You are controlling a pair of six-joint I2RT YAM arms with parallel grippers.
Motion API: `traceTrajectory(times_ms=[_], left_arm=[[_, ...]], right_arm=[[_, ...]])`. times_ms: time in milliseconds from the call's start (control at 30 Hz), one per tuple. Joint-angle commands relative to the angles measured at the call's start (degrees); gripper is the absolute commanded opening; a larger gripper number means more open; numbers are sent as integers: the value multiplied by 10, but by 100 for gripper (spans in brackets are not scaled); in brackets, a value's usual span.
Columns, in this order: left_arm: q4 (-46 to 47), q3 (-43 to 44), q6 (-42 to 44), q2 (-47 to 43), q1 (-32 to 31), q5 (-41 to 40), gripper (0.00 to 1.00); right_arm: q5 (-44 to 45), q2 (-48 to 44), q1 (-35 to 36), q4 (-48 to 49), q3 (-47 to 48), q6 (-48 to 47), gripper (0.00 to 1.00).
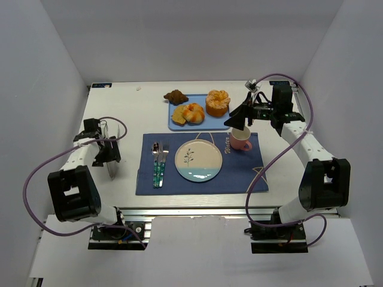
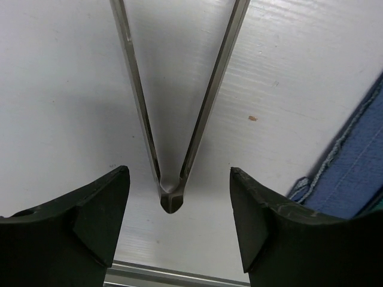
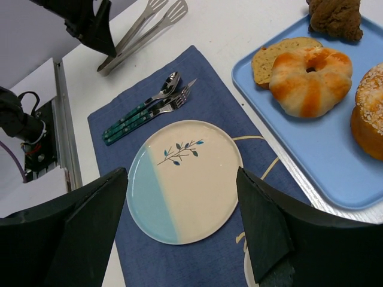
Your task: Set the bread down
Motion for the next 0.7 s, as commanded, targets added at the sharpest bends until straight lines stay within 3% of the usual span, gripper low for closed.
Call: traceTrajectory(times_ms=[0, 433, 533, 667], left_arm=[[28, 1, 29, 28, 2, -4, 79], [105, 66, 63, 164, 2, -31, 78], [124, 67, 60, 168, 2, -31, 73], [128, 69, 55, 174, 2, -14, 58]], right_arm=[[-24, -6, 0, 31, 1, 11, 78], [-30, 2, -1, 55, 12, 34, 79], [-28, 1, -1, 54, 8, 34, 79], [-28, 1, 0, 53, 7, 34, 79]])
